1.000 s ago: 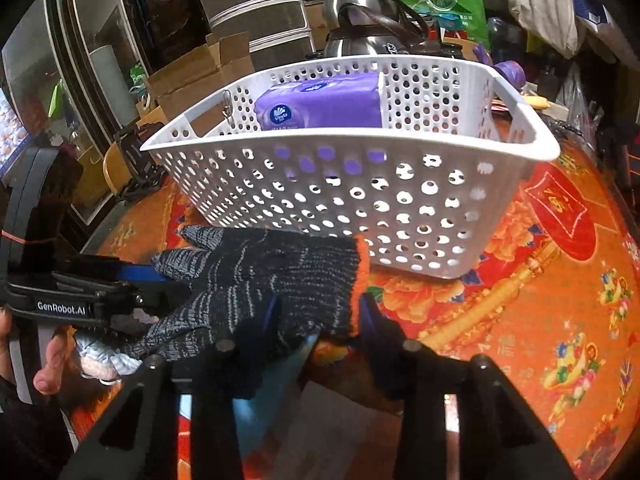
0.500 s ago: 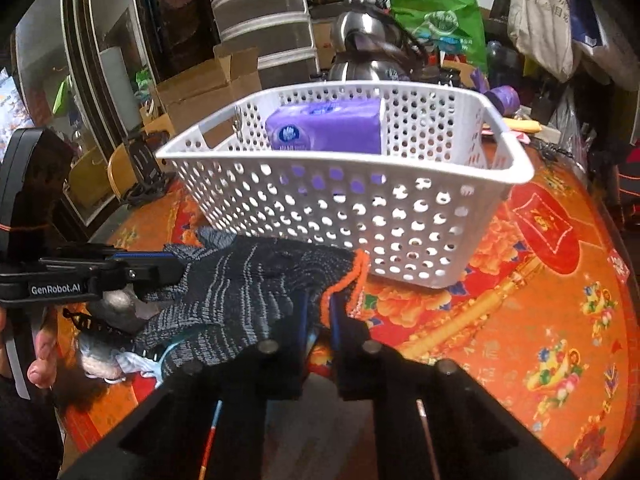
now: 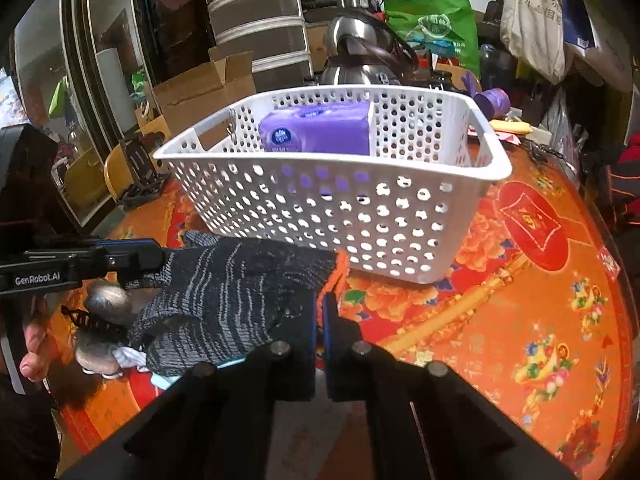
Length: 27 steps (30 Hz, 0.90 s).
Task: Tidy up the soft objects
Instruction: 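Carry the black glove into the white basket and open the left gripper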
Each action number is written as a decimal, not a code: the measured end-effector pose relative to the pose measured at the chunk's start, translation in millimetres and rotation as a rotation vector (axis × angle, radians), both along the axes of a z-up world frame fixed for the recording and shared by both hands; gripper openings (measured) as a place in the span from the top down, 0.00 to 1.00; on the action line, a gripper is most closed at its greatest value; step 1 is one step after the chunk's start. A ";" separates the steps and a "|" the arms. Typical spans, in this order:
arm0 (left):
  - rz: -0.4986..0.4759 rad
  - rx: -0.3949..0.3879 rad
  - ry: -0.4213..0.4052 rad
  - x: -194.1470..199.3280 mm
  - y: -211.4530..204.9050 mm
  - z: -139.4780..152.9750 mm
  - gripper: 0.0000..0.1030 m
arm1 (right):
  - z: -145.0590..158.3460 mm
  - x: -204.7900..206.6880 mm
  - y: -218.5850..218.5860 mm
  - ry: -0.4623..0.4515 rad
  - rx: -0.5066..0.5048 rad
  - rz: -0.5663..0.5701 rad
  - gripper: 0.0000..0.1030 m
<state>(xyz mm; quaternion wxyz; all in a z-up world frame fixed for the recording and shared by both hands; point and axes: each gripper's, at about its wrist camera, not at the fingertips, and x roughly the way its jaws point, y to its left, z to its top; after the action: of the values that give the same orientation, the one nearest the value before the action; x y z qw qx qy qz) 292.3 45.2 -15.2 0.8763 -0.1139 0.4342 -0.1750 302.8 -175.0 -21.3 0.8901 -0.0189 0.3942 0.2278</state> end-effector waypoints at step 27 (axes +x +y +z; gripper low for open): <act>-0.017 0.036 0.051 11.2 -0.3 -17.1 0.93 | -23.8 43.8 11.1 0.158 0.118 0.007 0.74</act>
<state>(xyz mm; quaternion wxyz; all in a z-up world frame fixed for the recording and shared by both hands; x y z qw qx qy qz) 303.5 44.9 -32.2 0.8654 -0.0987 0.4605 -0.1713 346.6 -163.9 -45.1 0.8551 0.0502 0.4488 0.2545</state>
